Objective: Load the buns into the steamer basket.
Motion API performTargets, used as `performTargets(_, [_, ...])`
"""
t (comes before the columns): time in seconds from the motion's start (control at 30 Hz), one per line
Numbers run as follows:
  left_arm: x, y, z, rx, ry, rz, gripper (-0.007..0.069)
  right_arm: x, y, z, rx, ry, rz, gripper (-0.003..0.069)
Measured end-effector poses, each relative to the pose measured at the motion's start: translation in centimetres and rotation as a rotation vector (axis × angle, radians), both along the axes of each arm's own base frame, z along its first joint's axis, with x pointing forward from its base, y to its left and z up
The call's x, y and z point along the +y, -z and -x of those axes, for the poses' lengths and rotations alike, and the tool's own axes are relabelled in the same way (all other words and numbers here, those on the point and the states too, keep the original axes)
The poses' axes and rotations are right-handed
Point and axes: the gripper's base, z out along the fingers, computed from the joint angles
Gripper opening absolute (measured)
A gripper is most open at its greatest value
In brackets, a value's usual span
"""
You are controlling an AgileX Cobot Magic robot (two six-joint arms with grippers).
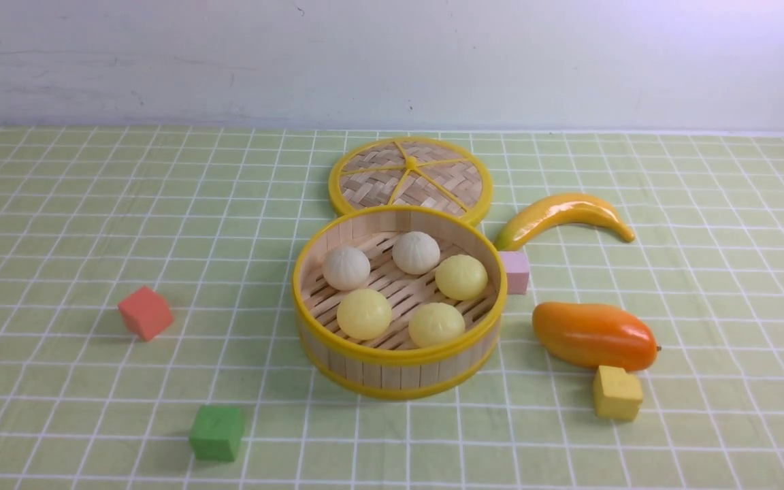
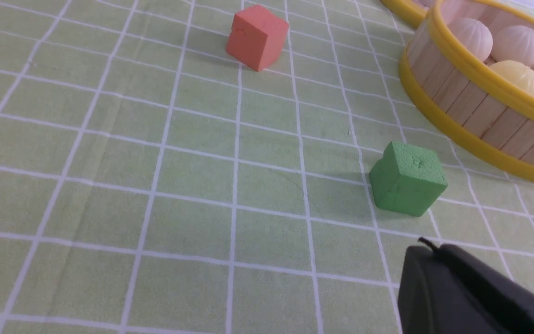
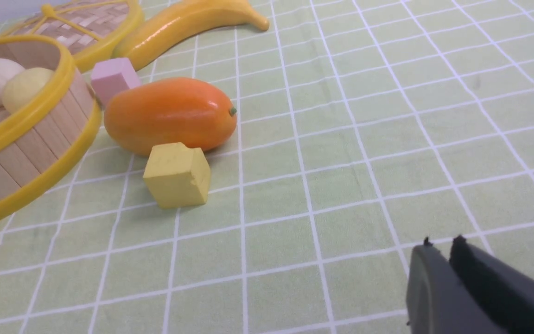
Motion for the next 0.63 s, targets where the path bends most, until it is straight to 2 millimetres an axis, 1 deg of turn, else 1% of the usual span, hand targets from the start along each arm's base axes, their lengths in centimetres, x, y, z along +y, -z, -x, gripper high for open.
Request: performTargets(0.63, [0.00, 0.00, 0.00, 0.000, 0.000, 0.000, -0.0009, 0.00, 0.00, 0.00, 0.000, 0.000, 0.000, 0.0085])
